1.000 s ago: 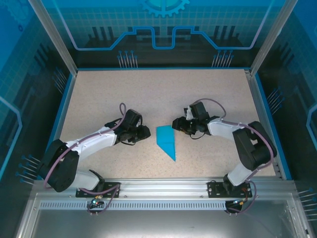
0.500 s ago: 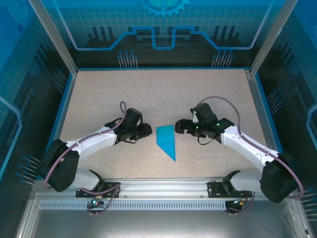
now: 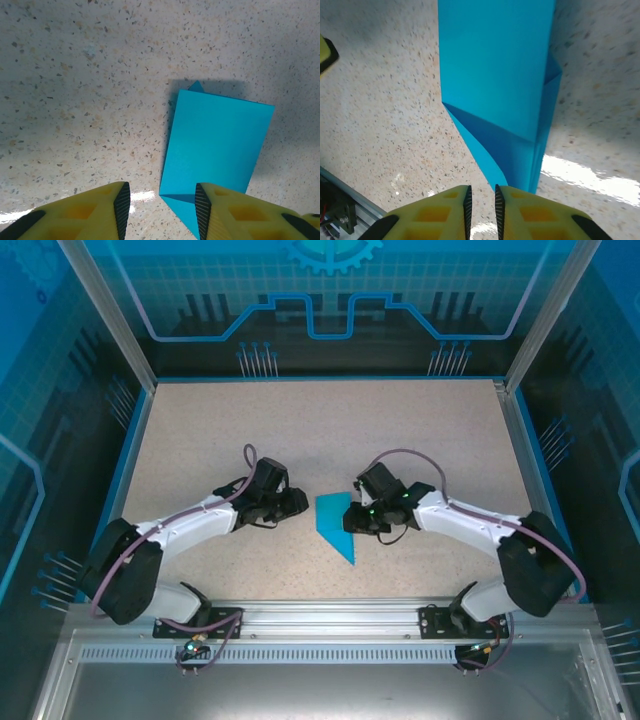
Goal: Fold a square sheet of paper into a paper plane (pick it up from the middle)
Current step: Fold the wing for the fifth time at the center of the table.
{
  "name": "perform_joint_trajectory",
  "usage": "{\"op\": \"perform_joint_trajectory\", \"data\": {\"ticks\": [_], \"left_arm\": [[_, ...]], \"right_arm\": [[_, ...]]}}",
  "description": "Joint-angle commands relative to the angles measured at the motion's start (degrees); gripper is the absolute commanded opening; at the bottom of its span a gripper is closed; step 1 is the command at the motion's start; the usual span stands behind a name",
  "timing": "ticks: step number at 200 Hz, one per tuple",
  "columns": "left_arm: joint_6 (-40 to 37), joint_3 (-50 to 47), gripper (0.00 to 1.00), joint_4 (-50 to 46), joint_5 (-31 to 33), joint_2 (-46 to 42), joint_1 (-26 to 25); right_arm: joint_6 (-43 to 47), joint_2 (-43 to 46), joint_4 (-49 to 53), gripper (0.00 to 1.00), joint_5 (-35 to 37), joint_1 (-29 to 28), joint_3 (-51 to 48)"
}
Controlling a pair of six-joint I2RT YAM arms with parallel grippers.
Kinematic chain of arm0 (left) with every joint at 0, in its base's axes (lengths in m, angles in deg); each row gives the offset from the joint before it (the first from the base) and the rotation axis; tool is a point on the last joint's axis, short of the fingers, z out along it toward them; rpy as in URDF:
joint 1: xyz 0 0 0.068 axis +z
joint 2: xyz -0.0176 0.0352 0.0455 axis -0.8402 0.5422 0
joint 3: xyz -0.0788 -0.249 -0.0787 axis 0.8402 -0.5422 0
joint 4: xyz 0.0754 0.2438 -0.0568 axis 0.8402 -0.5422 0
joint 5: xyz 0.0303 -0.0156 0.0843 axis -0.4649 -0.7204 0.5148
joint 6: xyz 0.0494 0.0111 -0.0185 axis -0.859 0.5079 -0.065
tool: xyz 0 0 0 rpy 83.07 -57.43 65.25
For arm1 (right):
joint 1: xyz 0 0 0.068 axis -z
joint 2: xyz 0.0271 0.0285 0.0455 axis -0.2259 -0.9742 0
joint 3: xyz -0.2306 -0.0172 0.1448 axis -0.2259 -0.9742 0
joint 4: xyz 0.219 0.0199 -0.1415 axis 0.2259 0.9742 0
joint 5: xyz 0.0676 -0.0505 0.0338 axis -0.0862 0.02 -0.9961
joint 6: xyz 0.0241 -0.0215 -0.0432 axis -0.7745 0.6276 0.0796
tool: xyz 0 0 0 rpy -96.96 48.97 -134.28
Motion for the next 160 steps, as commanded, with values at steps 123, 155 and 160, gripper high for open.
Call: {"op": "perform_joint_trajectory", "data": {"ticks": [123, 155, 160], "left_arm": [[-0.6, 1.96, 0.42, 3.0, -7.82, 5.47, 0.33], [-0.56, 2.17, 0.42, 3.43, -9.61, 6.48, 0.31], [-0.38, 2.26, 0.43, 3.48, -10.01, 6.68, 0.28]], "right_arm": [[-0.15, -8.96, -11.38, 0.18, -6.85, 3.89, -3.47], [0.23, -9.47, -12.93, 0.18, -7.06, 5.0, -5.28], [0.19, -9.73, -13.08, 0.18, -7.12, 5.17, -5.48]]}}
